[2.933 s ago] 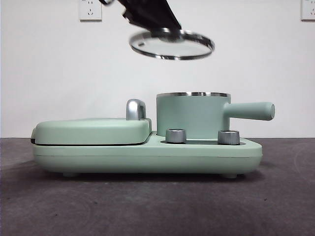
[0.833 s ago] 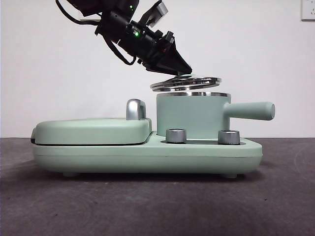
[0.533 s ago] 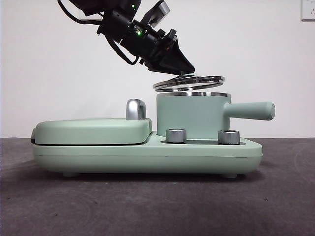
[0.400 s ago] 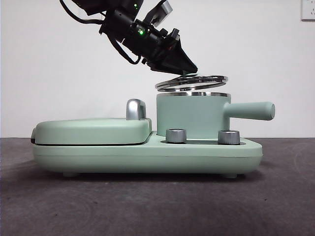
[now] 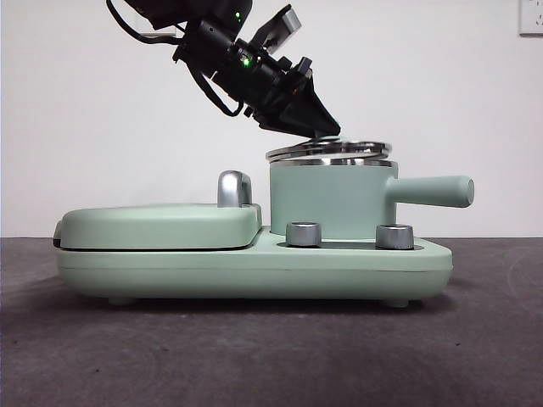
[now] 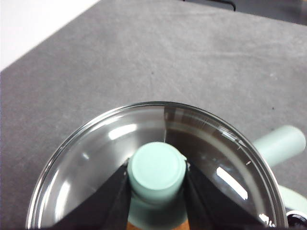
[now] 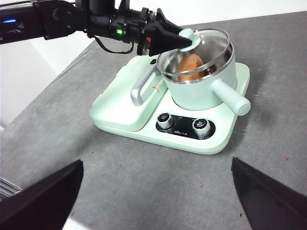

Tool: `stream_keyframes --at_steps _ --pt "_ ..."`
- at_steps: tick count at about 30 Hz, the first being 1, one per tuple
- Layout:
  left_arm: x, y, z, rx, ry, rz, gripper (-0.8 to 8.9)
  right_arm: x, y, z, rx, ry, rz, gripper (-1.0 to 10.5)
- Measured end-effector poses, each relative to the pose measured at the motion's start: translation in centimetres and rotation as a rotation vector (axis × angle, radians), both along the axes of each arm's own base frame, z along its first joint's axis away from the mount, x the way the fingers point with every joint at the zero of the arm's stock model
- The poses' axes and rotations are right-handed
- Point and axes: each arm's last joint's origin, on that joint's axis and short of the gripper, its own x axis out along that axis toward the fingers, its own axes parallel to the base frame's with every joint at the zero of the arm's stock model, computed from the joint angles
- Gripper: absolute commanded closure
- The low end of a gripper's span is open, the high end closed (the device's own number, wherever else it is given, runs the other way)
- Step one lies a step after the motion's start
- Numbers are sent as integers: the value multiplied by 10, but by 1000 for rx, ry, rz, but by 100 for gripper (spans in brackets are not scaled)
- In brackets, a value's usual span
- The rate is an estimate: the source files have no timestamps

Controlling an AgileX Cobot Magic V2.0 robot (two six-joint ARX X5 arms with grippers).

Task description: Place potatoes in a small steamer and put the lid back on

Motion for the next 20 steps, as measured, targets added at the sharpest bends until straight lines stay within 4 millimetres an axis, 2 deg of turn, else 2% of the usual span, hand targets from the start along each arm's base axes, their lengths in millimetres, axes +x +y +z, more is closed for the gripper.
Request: stream_keyframes --at_steps 20 --pt "-3 -8 -6 31 -31 -32 802 0 0 0 11 8 -6 460"
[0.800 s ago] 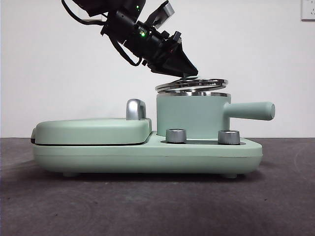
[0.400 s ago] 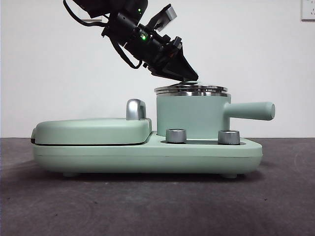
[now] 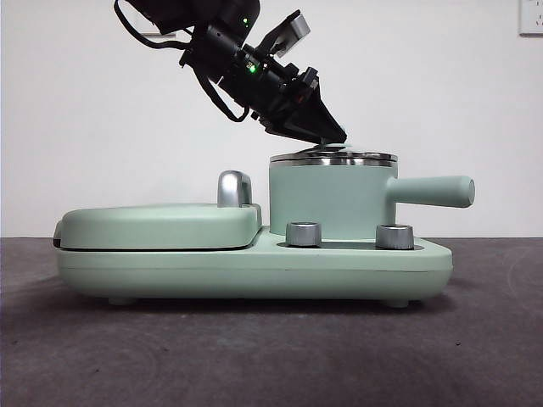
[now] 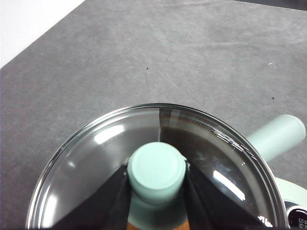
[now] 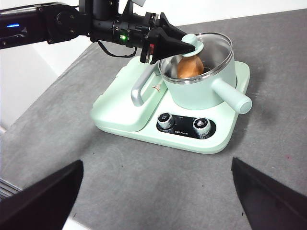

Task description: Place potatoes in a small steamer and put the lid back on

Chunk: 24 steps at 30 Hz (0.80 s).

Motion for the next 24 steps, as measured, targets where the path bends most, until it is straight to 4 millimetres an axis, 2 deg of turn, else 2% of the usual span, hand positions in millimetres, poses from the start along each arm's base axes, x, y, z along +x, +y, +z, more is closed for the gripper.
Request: stream_keyframes --at_steps 7,9,12,14,20,22,24 --pt "0 0 -1 0 -1 -1 784 0 0 0 0 0 0 460" --pt "1 -1 -1 -1 -2 -2 688 0 0 0 0 0 0 460" --pt "1 -1 -2 -3 -1 -1 466 0 0 0 0 0 0 460" --pt "2 -2 -2 -10 -2 -1 374 0 0 0 0 0 0 460" --pt "1 -1 6 -63 46 38 363 0 0 0 0 0 0 460" --pt "-5 2 15 -67 92 55 364 0 0 0 0 0 0 460" --pt "-16 9 34 -65 146 73 381 0 0 0 0 0 0 460"
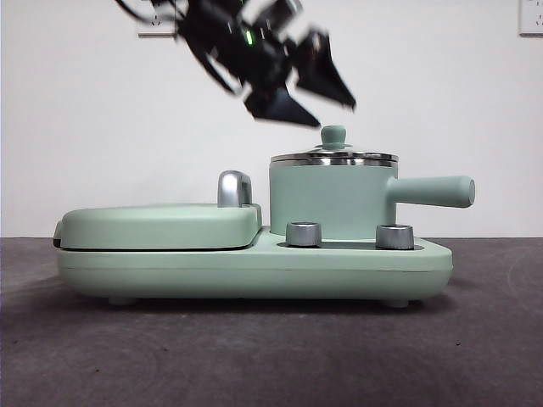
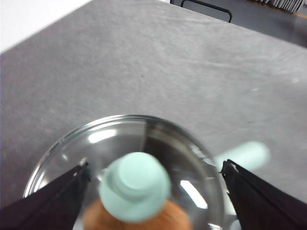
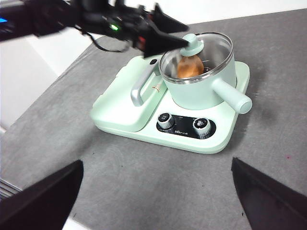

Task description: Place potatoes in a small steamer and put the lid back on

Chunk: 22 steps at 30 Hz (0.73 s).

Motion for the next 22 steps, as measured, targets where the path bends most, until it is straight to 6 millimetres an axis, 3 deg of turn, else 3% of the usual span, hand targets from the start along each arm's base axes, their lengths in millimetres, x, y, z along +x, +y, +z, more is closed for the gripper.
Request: stream_keyframes --at_steps 4,8,16,22 --pt "-37 22 52 17 74 13 382 0 0 0 0 0 0 460" --pt "-89 53 94 58 171 15 383 0 0 0 0 0 1 460" --pt "-179 107 129 177 383 25 387 0 1 0 6 3 24 460" --pt "-240 142 153 141 325 14 433 2 2 0 -11 0 60 460"
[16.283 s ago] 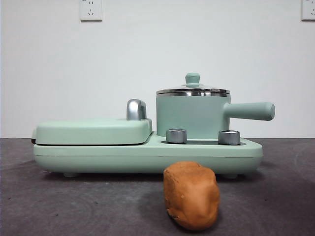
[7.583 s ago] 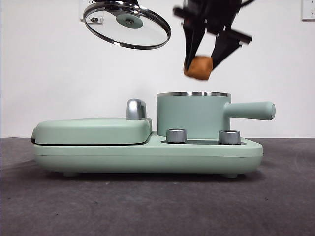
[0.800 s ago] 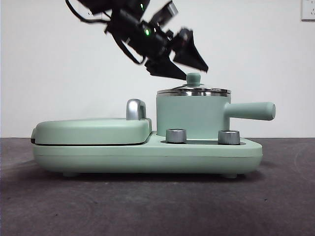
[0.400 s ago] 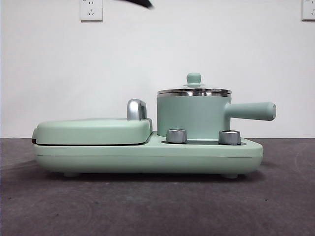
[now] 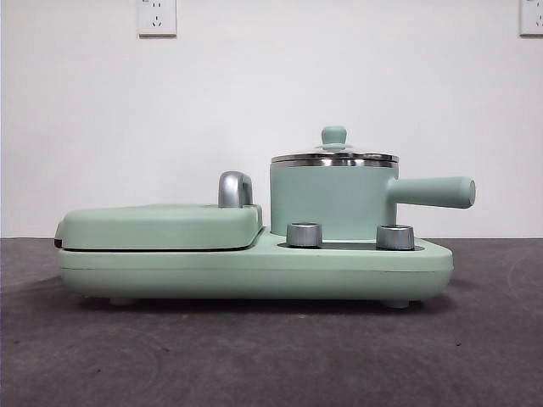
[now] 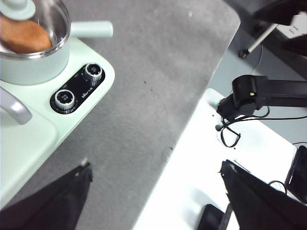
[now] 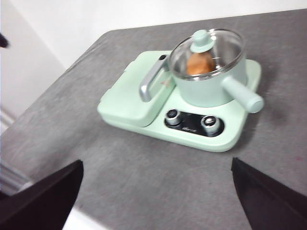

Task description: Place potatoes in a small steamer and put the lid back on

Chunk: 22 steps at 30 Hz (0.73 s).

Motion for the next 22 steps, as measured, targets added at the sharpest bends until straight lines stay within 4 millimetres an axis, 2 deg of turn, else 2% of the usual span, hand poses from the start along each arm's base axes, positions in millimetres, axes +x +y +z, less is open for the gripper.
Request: stream_keyframes --at_steps 4,9,14,16,17,18,19,20,21,22 --pt "-37 23 -7 -21 -30 3 451 1 2 0 2 8 29 460" --pt "-72 44 -36 -48 16 55 452 1 2 0 10 13 53 460" --pt "-85 55 -65 -122 -33 203 456 0 3 0 22 19 88 460" --pt "-86 58 -77 -144 -109 295 508 0 3 0 16 13 92 463" --pt "-85 59 -81 -151 -145 334 553 0 3 0 11 9 94 489" --pt "-84 60 -86 -154 -187 383 637 0 3 0 7 5 95 577" --pt "-83 61 -90 -154 -224 426 757 0 3 0 4 2 97 725" --pt "-82 62 -92 -154 -249 455 819 0 3 0 2 1 98 867" --pt "-81 62 -93 -155 -265 478 799 0 3 0 -3 -4 100 955" --pt "-80 62 -93 -164 -274 485 799 0 3 0 -7 -9 103 924"
